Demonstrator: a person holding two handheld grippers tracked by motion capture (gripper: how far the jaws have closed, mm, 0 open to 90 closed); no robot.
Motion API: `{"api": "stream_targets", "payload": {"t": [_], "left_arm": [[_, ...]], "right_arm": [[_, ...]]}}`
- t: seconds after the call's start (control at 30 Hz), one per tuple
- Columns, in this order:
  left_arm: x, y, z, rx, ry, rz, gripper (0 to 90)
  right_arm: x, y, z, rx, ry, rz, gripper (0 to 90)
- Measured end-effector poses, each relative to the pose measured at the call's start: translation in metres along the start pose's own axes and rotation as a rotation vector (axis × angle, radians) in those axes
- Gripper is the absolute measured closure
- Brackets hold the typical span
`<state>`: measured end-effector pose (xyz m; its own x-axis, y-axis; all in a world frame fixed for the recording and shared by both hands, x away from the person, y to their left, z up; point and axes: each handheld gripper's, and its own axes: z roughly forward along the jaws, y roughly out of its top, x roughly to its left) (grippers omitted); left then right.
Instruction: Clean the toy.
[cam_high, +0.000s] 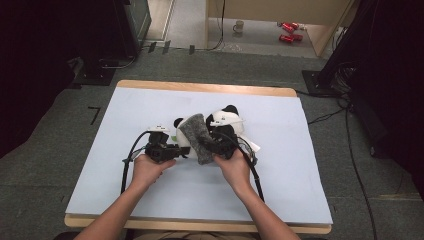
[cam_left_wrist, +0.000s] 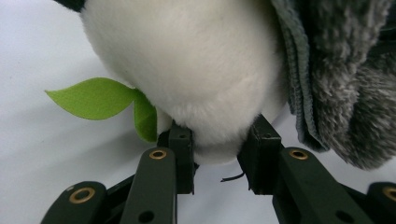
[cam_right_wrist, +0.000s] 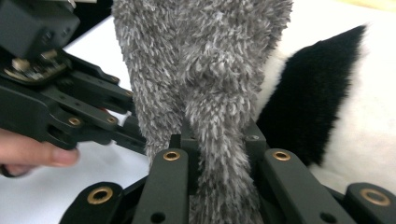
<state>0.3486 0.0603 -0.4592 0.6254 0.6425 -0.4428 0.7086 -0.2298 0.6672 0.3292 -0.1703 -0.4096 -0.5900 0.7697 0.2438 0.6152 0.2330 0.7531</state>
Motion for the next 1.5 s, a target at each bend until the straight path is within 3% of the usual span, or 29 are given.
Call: {"api": "stream_targets", "payload": {"t": [0.07,0.13,0.2,0.3,0.4,0.6,0.77,0.9,1.0,1.07,1.17,1.23,1.27,1.33,1.5], "left_arm": [[0.004,0.000,0.001,-0.006,-0.001,-0.006,69.3],[0.010,0.001,0.001,-0.006,-0.008,-0.008,69.4],[0.011,0.001,0.001,-0.007,-0.013,-0.001,69.4],[0.008,0.003,0.001,-0.004,0.013,0.055,69.9],[0.014,0.006,0.000,0.001,0.009,0.058,69.9],[0.020,0.010,-0.001,0.004,0.001,0.070,70.2],[0.025,0.012,-0.001,0.009,0.002,0.060,70.5],[0.027,0.013,-0.001,0.015,0.003,0.078,70.5],[0.028,0.014,-0.002,0.022,0.010,0.116,70.5],[0.029,0.015,-0.002,0.027,0.001,0.135,70.4],[0.030,0.015,-0.002,0.021,-0.007,0.159,69.5],[0.032,0.013,-0.001,0.019,-0.006,0.179,66.9],[0.032,0.013,-0.001,0.019,0.001,0.185,64.4],[0.033,0.012,-0.001,0.010,0.001,0.185,57.8],[0.032,0.007,-0.002,-0.010,-0.001,0.260,45.5]], "right_arm": [[-0.001,0.000,0.001,0.008,-0.033,-0.045,77.7],[-0.006,-0.001,0.000,0.021,-0.060,-0.060,77.6],[-0.013,-0.002,-0.004,0.024,-0.066,-0.039,77.7],[-0.023,-0.002,-0.017,0.023,-0.075,-0.007,78.1],[-0.030,-0.002,-0.030,0.008,-0.101,0.004,78.1],[-0.054,-0.005,-0.052,-0.023,-0.128,0.073,77.8],[-0.080,-0.013,-0.067,-0.033,-0.230,0.131,78.3],[-0.095,-0.018,-0.074,-0.033,-0.241,0.173,78.3],[-0.095,-0.013,-0.086,-0.086,-0.212,0.192,78.4],[-0.088,-0.007,-0.093,-0.117,-0.168,0.186,78.4],[-0.076,-0.002,-0.088,-0.105,-0.103,0.145,77.9],[-0.069,-0.002,-0.075,-0.063,-0.076,0.129,77.2],[-0.065,-0.004,-0.068,-0.047,-0.094,0.107,77.2],[-0.064,-0.005,-0.062,-0.067,-0.118,0.083,77.4],[-0.072,-0.004,-0.058,-0.078,-0.142,0.091,77.5]]}}
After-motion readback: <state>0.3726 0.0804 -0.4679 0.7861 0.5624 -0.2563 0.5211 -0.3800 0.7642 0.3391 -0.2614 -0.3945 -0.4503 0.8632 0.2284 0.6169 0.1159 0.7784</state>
